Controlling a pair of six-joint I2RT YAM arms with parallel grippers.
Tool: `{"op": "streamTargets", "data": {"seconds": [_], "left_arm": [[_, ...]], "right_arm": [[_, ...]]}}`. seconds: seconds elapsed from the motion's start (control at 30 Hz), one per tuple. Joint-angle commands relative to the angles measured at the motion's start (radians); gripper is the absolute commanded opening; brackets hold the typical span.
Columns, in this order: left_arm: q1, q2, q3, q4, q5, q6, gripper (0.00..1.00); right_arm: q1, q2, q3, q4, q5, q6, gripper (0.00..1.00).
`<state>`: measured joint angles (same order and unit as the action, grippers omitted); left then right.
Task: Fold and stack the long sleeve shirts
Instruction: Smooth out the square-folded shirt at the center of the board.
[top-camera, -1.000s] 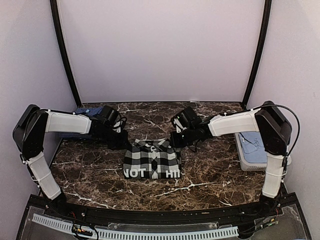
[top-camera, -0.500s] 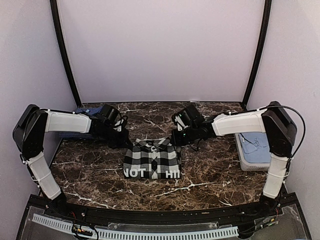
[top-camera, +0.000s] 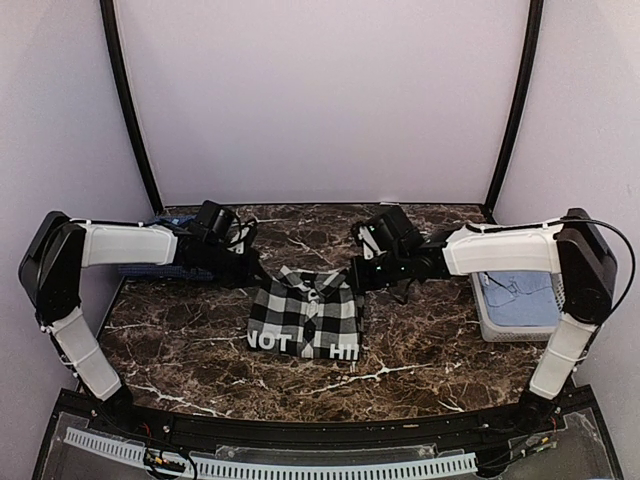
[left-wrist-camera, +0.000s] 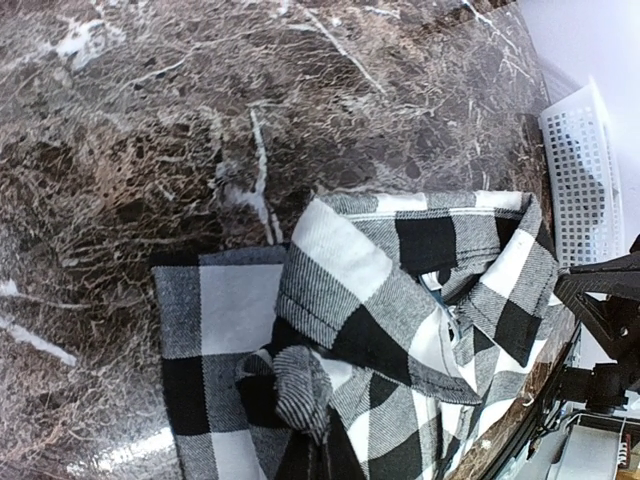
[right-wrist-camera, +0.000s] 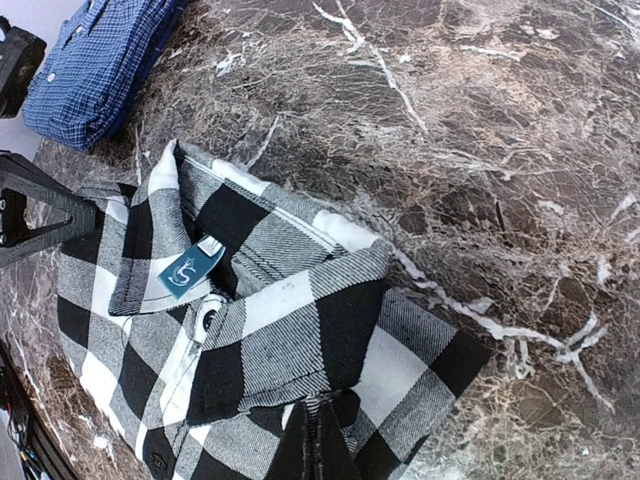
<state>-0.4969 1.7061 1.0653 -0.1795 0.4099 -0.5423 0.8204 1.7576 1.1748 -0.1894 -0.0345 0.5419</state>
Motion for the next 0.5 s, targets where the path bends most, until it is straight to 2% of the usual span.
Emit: {"op": "streamTargets", "data": {"seconds": [0.0,0.23,0.47], "left_arm": [[-0.008,-0.046,0.028,0.070,0.039,0.026,0.00],[-0.007,0.091,0.086,0.097,0.031,0.033,0.00],[-0.001,0.247,0.143,0.037,-0.059,0.013,0.00]], "right_arm": [[0.010,-0.066,-0.052,0.003,0.050,0.027,0.00],[0.008,-0.087,-0.156,0.026,0.103,0.063,0.00],[-0.027,0.032,-0.198,0.113,0.073,0.056,0.00]]}}
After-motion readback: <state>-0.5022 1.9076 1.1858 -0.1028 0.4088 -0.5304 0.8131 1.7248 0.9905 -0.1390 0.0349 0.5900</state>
